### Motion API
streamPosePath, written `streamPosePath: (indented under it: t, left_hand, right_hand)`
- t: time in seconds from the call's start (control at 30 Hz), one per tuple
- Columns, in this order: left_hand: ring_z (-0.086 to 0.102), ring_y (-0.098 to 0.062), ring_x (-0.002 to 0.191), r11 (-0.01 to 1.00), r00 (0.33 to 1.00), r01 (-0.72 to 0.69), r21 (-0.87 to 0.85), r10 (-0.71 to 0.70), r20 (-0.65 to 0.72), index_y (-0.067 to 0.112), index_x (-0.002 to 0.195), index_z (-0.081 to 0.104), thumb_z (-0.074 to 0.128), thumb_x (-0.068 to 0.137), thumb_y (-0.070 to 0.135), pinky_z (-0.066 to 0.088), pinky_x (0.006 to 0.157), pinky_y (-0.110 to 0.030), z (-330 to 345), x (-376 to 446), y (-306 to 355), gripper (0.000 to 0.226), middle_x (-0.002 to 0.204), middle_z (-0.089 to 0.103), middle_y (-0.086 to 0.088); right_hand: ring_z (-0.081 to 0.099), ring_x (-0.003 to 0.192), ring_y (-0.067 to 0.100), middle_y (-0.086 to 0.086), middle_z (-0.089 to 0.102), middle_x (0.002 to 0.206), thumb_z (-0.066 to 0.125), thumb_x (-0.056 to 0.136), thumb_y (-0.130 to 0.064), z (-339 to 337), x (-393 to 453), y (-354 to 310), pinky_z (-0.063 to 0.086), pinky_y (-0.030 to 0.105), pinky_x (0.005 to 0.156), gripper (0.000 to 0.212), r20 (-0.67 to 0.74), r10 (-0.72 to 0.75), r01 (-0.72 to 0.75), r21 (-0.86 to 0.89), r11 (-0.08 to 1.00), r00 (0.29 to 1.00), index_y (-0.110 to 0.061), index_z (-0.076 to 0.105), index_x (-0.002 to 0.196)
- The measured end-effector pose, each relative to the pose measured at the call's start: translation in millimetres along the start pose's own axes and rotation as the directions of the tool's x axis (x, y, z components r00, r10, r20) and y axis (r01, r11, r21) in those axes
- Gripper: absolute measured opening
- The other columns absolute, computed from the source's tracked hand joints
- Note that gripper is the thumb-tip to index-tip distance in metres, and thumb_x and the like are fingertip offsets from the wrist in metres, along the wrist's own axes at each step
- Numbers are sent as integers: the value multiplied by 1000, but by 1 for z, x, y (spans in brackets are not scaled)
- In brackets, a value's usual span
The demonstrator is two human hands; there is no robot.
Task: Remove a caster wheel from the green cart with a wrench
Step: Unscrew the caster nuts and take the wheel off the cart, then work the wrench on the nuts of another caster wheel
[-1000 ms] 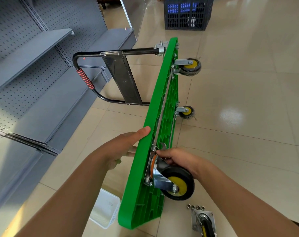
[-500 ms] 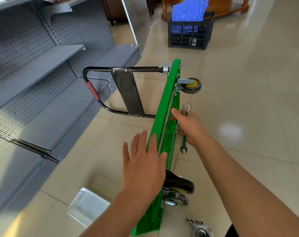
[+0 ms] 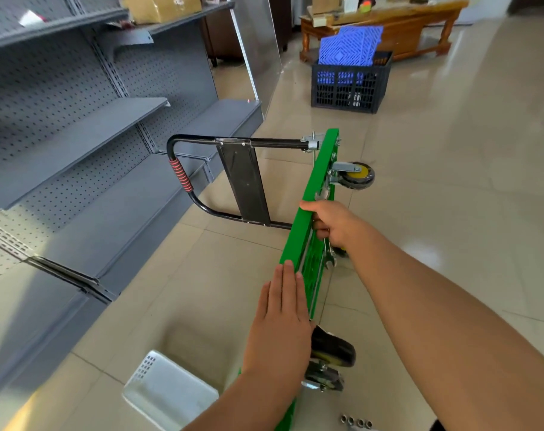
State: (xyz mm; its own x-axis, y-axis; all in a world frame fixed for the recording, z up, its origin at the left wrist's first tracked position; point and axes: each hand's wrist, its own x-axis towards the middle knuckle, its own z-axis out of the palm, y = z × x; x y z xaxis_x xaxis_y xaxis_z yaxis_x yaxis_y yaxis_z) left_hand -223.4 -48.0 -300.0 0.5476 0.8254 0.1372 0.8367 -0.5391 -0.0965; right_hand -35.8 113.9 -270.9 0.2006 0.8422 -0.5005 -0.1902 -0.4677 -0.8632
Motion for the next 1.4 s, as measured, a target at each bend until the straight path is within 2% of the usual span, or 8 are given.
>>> streamPosePath:
  t: [0.23,0.33,0.6,0.77,0.93,1.17,1.33,1.4]
  left_hand:
    - [29,-34,150,963,962,-257,81,262,-74,-2,155,28,35,105,35,31,119,-45,7,2,-59,62,163,22,-23]
    - [30,-31,150,925,923,-357,129,371,-103,-2,155,27,53,104,32,30,120,-43,9,12,-93,67,163,23,-21]
    - [27,-25,152,829,825,-545,122,557,-97,3,157,29,51,103,28,24,123,-35,6,34,-122,63,165,25,-13]
    - [25,-23,154,790,787,-608,73,613,-75,5,157,31,37,109,29,33,122,-39,9,53,-140,54,166,24,-10]
    - [19,-21,155,745,747,-656,119,664,-39,8,159,25,30,110,35,24,125,-40,6,87,-163,57,168,20,-8]
    - [22,-18,154,890,880,-449,82,456,-132,12,160,25,27,108,46,31,122,-40,22,76,-184,62,167,22,-4]
    - [21,-18,154,966,952,-251,59,257,-164,16,160,26,33,106,51,23,125,-41,30,44,-183,65,167,22,-1]
    - [19,-19,155,988,974,-146,58,154,-168,17,161,25,32,106,52,19,125,-45,34,32,-178,65,168,21,-1]
  right_hand:
    - [25,32,5,-11,36,37,69,94,-21,-10,-10,19,18,17,34,27,-157,-49,71,142,987,986,-21,50,75]
    - [24,32,5,-9,33,43,68,94,-21,-20,-17,24,17,17,34,25,-210,-55,94,177,980,976,-21,50,78]
    - [29,50,15,0,32,61,71,92,-28,-39,-47,44,26,31,45,28,-422,-31,130,208,970,906,-14,53,108]
    - [31,51,14,1,36,65,70,92,-27,-33,-61,50,27,31,47,21,-498,-23,167,246,955,867,-22,51,87]
    - [30,52,14,0,34,67,68,94,-31,-26,-65,48,30,30,49,25,-530,-17,184,263,947,848,-18,49,85]
    - [28,43,9,-3,31,59,67,96,-32,-30,-55,49,28,24,38,26,-489,-94,239,244,940,867,-20,46,85]
    - [36,45,10,-5,41,56,64,95,-45,-8,-76,78,35,32,49,33,-591,-250,362,77,929,767,-23,49,76]
    - [31,42,8,-7,37,54,60,97,-44,7,-90,96,32,29,44,32,-481,-215,311,127,942,850,-21,49,78]
